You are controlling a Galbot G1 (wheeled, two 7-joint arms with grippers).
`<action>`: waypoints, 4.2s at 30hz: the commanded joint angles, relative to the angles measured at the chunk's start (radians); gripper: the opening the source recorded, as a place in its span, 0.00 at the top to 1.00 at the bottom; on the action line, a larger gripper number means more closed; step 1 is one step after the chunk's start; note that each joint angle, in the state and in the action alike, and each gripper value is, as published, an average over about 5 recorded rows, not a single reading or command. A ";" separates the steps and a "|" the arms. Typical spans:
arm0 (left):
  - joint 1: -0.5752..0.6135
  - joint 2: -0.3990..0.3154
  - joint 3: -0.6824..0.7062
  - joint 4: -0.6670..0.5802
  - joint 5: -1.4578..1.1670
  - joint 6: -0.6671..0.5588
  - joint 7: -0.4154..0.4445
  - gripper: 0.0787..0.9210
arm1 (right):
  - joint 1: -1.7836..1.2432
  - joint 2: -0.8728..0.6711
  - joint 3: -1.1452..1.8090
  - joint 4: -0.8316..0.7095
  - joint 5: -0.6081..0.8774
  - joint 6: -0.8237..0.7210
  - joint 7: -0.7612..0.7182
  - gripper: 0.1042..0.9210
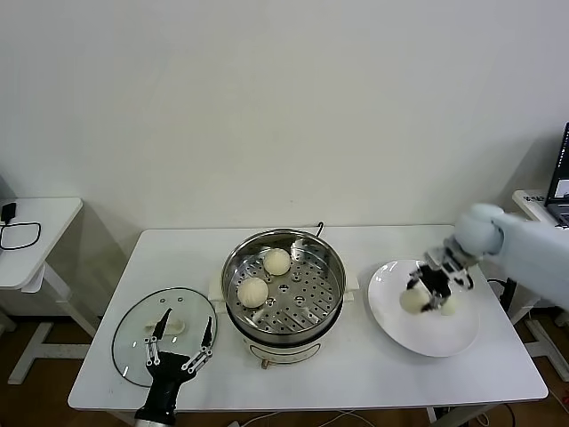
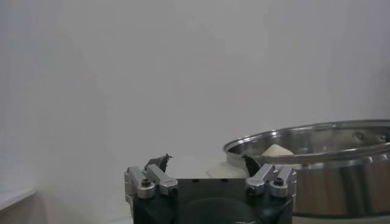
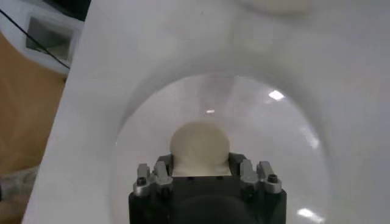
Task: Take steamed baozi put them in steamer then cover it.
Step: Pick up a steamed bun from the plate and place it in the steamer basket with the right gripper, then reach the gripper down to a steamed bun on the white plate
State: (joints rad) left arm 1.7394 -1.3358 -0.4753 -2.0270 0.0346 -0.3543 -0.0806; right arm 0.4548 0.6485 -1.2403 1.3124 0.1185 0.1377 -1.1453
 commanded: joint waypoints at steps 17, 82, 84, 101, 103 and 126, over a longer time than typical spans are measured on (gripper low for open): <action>0.015 -0.006 -0.001 -0.015 0.000 -0.001 -0.004 0.12 | 0.241 0.452 -0.071 0.291 -0.198 0.462 0.040 0.36; -0.016 -0.003 -0.005 0.004 -0.009 0.006 -0.013 0.12 | 0.100 0.035 0.104 -0.334 0.122 -0.079 -0.166 0.12; -0.017 -0.003 -0.003 0.004 -0.009 0.007 -0.013 0.12 | 0.040 0.011 0.105 -0.379 0.104 -0.075 -0.159 0.12; -0.004 -0.004 -0.007 0.013 -0.009 0.007 -0.012 0.12 | -0.354 0.009 0.308 -0.533 -0.145 0.039 -0.043 0.12; -0.003 -0.004 -0.007 0.013 -0.008 0.006 -0.012 0.12 | -0.372 0.016 0.320 -0.537 -0.149 0.040 -0.030 0.12; -0.003 -0.007 -0.011 0.019 -0.012 0.008 -0.015 0.12 | -0.399 0.095 0.330 -0.568 -0.124 0.020 0.022 0.12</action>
State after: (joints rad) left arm 1.7364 -1.3432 -0.4855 -2.0081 0.0231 -0.3468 -0.0957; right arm 0.0785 0.7332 -0.9155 0.7618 -0.0018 0.1599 -1.1359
